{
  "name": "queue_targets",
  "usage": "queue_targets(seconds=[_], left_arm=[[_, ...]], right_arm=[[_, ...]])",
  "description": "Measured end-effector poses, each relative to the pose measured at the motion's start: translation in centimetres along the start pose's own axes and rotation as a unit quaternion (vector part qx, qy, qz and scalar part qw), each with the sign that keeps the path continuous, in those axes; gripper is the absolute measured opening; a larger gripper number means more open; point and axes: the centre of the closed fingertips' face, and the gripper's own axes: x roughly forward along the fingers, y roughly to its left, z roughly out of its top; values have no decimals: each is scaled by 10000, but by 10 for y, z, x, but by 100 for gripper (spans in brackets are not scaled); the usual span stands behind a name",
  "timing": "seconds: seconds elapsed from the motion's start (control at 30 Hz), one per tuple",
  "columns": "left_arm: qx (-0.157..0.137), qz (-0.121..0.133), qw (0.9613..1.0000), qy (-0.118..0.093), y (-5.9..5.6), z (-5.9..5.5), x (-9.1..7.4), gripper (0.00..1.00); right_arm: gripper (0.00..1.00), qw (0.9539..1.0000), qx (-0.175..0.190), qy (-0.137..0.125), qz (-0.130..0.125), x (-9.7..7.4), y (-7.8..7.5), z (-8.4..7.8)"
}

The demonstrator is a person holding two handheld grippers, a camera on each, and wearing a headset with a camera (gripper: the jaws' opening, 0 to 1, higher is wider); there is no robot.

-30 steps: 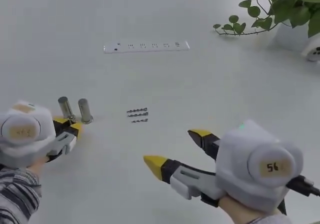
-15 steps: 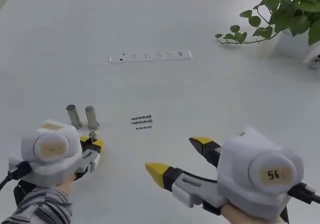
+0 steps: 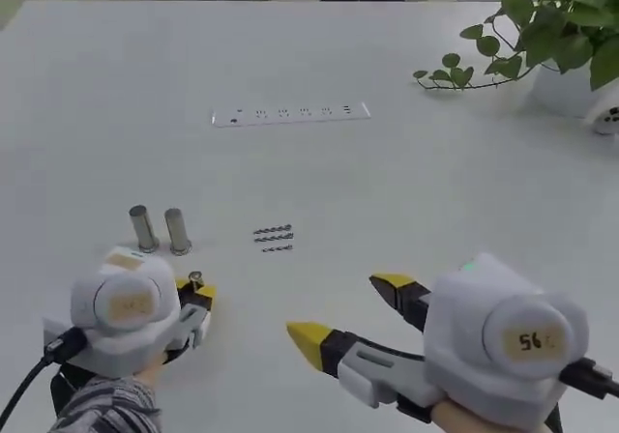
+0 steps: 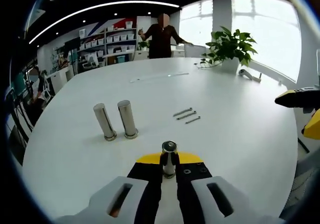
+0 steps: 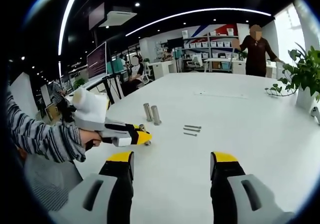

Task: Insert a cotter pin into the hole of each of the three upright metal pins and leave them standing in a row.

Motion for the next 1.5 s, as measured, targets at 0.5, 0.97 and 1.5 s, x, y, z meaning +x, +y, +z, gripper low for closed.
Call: queue_targets(seconds=[0.5, 0.97, 1.5], left_arm=[[99, 59, 9999, 52, 2, -2, 3, 8], [-82, -143, 9997, -176, -1, 12, -9, 37], [177, -159, 9996, -177, 3, 11, -41, 50]], right_arm=[[58, 9999, 70, 84, 5, 2, -2, -5], [55, 9988, -311, 340, 153, 12, -15, -1], [32, 9677, -1635, 1500, 1195, 66, -22, 7]])
